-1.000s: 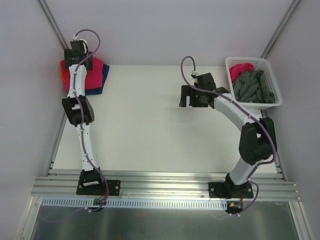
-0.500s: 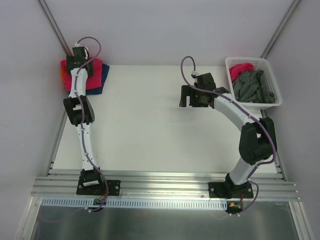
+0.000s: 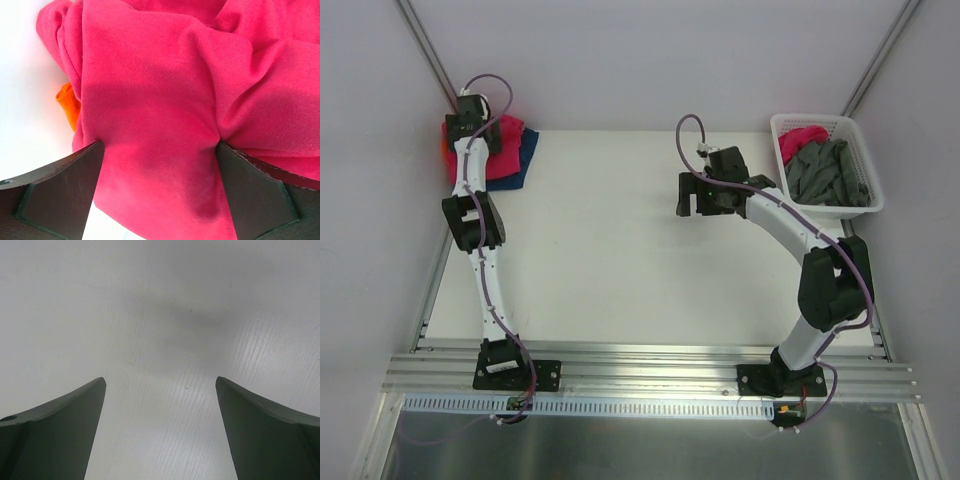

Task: Fold and stack the t-shirts
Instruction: Reset both grippers

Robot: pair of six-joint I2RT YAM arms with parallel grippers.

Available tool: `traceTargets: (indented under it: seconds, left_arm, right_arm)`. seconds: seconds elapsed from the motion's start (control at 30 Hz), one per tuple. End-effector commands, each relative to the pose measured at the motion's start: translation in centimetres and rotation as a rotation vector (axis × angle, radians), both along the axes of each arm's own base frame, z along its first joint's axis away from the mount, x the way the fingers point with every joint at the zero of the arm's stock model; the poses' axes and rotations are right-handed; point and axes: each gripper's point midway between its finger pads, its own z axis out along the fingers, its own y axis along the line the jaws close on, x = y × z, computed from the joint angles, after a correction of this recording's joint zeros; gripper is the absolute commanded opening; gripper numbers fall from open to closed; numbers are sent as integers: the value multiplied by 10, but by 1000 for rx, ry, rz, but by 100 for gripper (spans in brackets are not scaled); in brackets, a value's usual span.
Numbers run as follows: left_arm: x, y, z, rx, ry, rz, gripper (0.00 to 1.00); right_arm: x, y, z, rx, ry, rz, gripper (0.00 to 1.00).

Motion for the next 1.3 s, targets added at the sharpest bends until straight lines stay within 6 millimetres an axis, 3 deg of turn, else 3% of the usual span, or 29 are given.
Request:
traceTargets:
  seconds: [0.0,0.07,0.1,0.17,0.2,0.27,0.3,0.37,0.4,0.43,0.47,0.5,0.53,0.57,0.6,0.67,0.7,0.83,0.97,1.27]
  left_arm:
    - [-4,-6,54,-3,-74,17,96]
    - [-3,-21,79,-32,-123,-3,98]
    - [-6,-34,111,-36,-174,-19,99]
    - [-10,-54,150,-49,-237,-42,99]
    - [-19,-73,193,-57,-304,-71,99]
    - [-30,-101,230,-97,-364,-136,99]
    - [-47,-122,274,-101,-436,-178,99]
    - [-64,-154,299,-165,-478,-271,99]
    - [-86,-163,333,-184,-539,-288,99]
    - [-95,-176,343,-204,-556,-307,99]
    - [-103,-185,339,-212,-539,-321,99]
    - [-123,-189,359,-187,-568,-321,99]
    - [-131,-200,361,-184,-565,-338,99]
    - [-137,-202,346,-188,-523,-338,99]
    - [-155,-204,358,-189,-541,-355,99]
    - [-167,-205,345,-195,-503,-355,99]
    - [-182,-203,355,-184,-522,-354,99]
    - [-214,-198,351,-145,-504,-350,99]
    - [-243,-197,343,-124,-484,-356,99]
    - [-285,-196,327,-91,-439,-388,99]
  right_arm:
    - [0,-5,31,-12,-87,2,97]
    - [3,-13,42,-38,-128,-20,97]
    - [5,-17,48,-52,-152,-25,97]
    - [12,-33,73,-97,-234,-80,97]
    - [15,-37,83,-104,-265,-92,97]
    - [22,-51,119,-101,-354,-127,97]
    - [24,-58,132,-102,-387,-131,97]
    - [27,-70,164,-83,-456,-135,97]
    - [22,-75,182,-62,-495,-132,97]
    - [18,-76,189,-22,-494,-96,97]
    - [15,-77,206,12,-519,-72,97]
    - [7,-81,219,19,-542,-65,97]
    - [1,-88,222,5,-538,-64,97]
    - [-3,-92,225,-25,-558,-43,97]
    - [-7,-98,230,-44,-573,-59,97]
    - [-16,-118,238,-85,-576,-161,97]
    - [-20,-124,243,-93,-582,-193,97]
    - [-53,-140,262,-95,-647,-233,97]
    - [-76,-147,266,-109,-665,-228,97]
    - [-111,-179,258,-212,-638,-317,97]
